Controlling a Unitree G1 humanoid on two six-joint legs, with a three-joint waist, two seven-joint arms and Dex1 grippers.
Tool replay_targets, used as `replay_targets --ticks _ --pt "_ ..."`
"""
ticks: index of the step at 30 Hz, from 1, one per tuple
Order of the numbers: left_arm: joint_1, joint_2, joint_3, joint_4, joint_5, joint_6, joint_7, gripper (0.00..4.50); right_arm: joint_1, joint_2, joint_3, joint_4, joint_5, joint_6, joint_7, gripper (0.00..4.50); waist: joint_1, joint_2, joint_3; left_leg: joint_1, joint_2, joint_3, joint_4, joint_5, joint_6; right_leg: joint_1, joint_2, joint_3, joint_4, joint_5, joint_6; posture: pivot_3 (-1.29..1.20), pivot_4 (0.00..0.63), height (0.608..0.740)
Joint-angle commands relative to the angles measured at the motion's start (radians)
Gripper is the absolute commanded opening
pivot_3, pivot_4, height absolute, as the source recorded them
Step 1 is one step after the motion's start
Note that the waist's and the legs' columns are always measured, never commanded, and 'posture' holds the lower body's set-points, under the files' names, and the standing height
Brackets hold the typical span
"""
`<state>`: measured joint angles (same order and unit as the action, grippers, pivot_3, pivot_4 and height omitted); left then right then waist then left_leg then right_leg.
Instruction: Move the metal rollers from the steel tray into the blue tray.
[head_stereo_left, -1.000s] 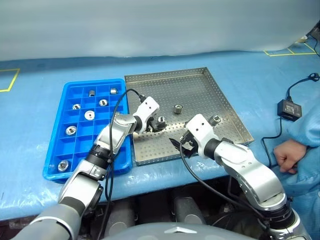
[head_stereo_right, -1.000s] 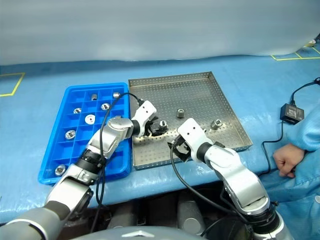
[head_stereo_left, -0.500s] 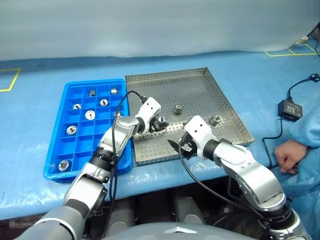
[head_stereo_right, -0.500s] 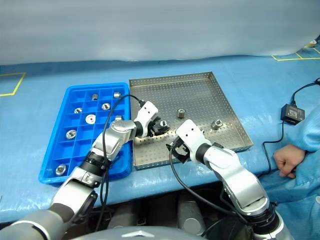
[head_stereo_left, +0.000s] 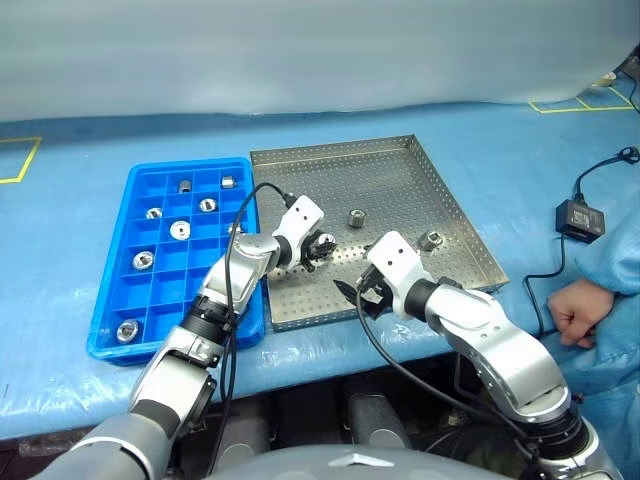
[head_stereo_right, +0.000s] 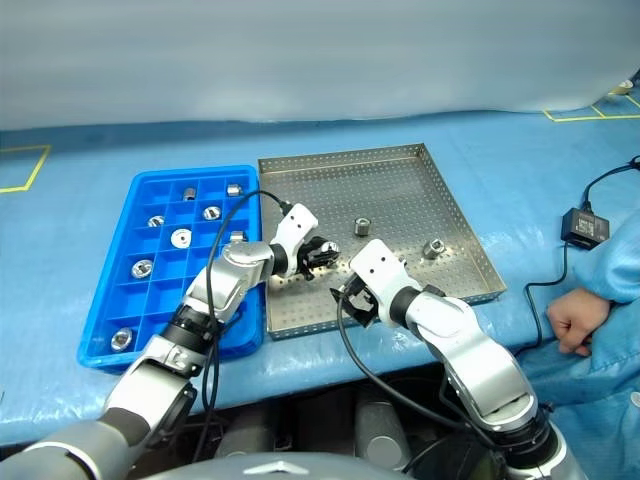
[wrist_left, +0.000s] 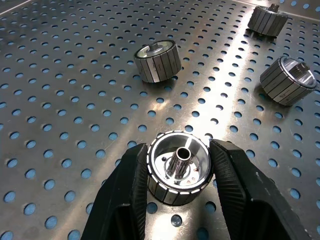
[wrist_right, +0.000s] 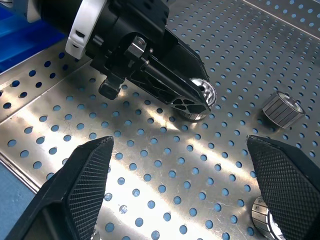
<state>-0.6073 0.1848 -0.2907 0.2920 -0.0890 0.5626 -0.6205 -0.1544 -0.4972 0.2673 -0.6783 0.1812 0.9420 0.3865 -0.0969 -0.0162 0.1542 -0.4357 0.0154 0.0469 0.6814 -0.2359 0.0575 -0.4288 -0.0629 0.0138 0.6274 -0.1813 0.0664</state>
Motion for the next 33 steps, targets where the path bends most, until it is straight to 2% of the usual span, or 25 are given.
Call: replay_targets --ticks 1,5,9,13,17,19,25,33 --pt "0.0 0.004 0.025 -0.044 -0.012 -0.003 -0.008 1.68 -0.02 0.007 -0.006 -0.01 -0.01 -0.024 -0.006 4.5 0.0 0.0 0.0 0.0 0.0 0.0 0.0 0.0 0.0 0.0 0.0 0.0 0.0 0.0 0.0 -0.21 0.15 0.74" --pt "0.025 0.016 0.081 -0.165 -0.066 0.037 -0.013 1.68 -0.025 0.011 -0.005 -0.001 -0.013 -0.027 -0.002 4.5 0.001 0.0 0.0 0.0 0.0 0.0 0.0 0.0 0.0 0.0 0.0 0.0 0.0 0.0 0.0 -0.2 0.15 0.74" --pt "0.108 0.088 0.162 -0.457 -0.159 0.149 -0.033 1.68 -0.037 0.029 -0.027 0.001 0.011 -0.059 0.022 4.5 -0.001 0.0 0.0 0.0 0.001 0.0 0.0 0.0 0.0 -0.001 0.0 0.0 0.0 0.0 0.0 -0.17 0.15 0.74" --pt "0.241 0.202 0.278 -0.768 -0.214 0.27 0.009 1.68 -0.058 0.04 -0.04 0.027 0.063 -0.09 0.085 4.5 0.004 0.001 0.0 0.001 0.002 0.0 -0.001 0.0 -0.001 0.0 0.001 0.001 0.001 0.0 0.0 -0.1 0.15 0.74" --pt "0.395 0.286 0.385 -0.971 -0.206 0.37 0.09 1.68 -0.091 0.05 -0.048 0.051 0.146 -0.154 0.192 4.5 0.021 0.001 0.0 0.005 0.002 0.0 -0.001 0.0 -0.001 0.002 0.001 0.0 0.001 0.0 0.0 -0.03 0.15 0.74" --pt "0.455 0.298 0.434 -1.036 -0.192 0.42 0.147 1.68 -0.112 0.058 -0.046 0.062 0.176 -0.173 0.226 4.5 0.036 0.001 0.0 0.005 0.002 0.0 0.0 0.0 -0.001 0.002 0.001 0.0 0.001 -0.002 0.003 0.0 0.15 0.74" --pt "0.567 0.272 0.522 -1.105 -0.168 0.516 0.283 1.68 -0.152 0.059 -0.007 0.121 0.159 -0.191 0.239 4.5 0.088 0.0 0.0 0.007 0.002 -0.001 0.0 0.001 -0.002 0.001 0.001 -0.002 0.001 -0.002 0.003 0.07 0.15 0.74" --pt "0.593 0.245 0.51 -0.999 -0.131 0.528 0.378 1.68 -0.161 0.051 -0.001 0.119 0.156 -0.178 0.227 4.5 0.115 0.0 0.0 0.006 0.002 -0.002 0.0 0.001 -0.002 0.0 0.001 -0.002 0.0 0.0 -0.001 0.07 0.15 0.74"
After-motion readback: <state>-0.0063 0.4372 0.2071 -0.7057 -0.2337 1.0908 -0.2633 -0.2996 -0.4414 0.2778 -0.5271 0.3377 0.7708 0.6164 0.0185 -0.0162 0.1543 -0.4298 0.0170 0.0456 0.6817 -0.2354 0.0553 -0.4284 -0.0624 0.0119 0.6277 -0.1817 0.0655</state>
